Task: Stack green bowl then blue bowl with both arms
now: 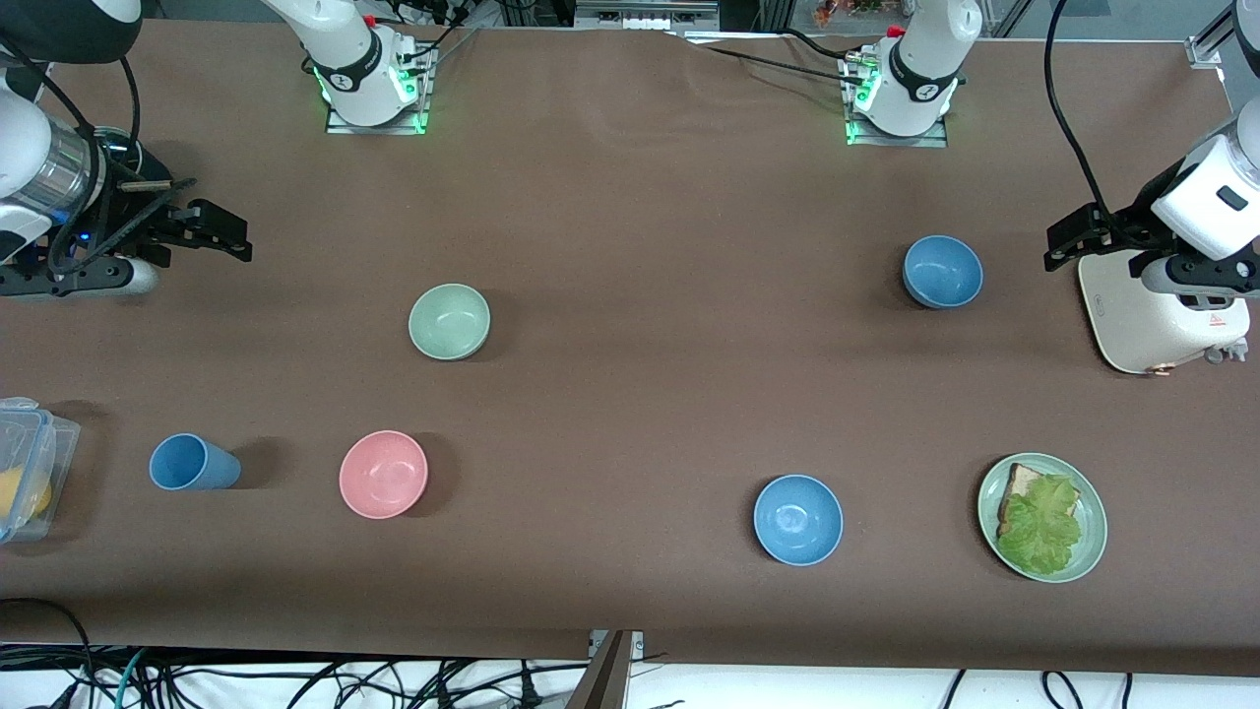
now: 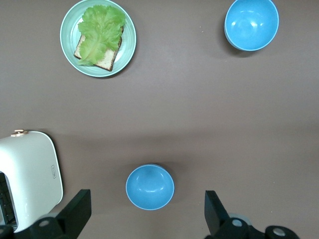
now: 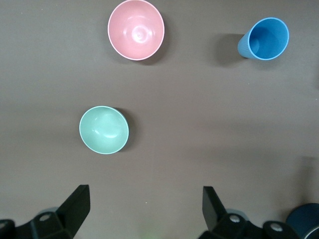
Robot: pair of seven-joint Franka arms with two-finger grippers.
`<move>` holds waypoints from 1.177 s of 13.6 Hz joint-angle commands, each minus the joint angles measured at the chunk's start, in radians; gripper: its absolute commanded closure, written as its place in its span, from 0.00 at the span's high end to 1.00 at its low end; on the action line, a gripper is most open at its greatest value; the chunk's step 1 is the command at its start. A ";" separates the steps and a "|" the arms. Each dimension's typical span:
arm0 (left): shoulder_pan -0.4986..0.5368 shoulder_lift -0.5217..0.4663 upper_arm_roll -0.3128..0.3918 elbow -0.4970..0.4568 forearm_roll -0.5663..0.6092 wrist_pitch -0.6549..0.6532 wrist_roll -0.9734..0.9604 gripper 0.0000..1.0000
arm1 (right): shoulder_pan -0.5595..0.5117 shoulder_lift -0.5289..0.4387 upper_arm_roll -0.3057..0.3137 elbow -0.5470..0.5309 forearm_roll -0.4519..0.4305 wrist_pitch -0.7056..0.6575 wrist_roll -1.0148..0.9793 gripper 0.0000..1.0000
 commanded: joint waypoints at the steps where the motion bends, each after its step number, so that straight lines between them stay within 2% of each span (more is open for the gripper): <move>1: -0.004 -0.004 0.004 -0.008 -0.026 0.005 -0.003 1.00 | -0.017 -0.012 0.016 0.001 -0.018 -0.021 0.006 1.00; 4: -0.006 -0.003 0.004 -0.008 -0.026 0.005 -0.003 1.00 | -0.014 -0.009 0.019 0.012 -0.038 -0.017 -0.004 1.00; 7: -0.006 -0.003 0.004 -0.008 -0.026 0.005 -0.002 1.00 | -0.019 -0.001 0.015 0.075 -0.040 -0.012 -0.001 1.00; 16: -0.006 -0.003 0.004 -0.008 -0.024 0.005 -0.003 1.00 | -0.014 0.010 0.018 0.072 -0.034 -0.026 0.006 1.00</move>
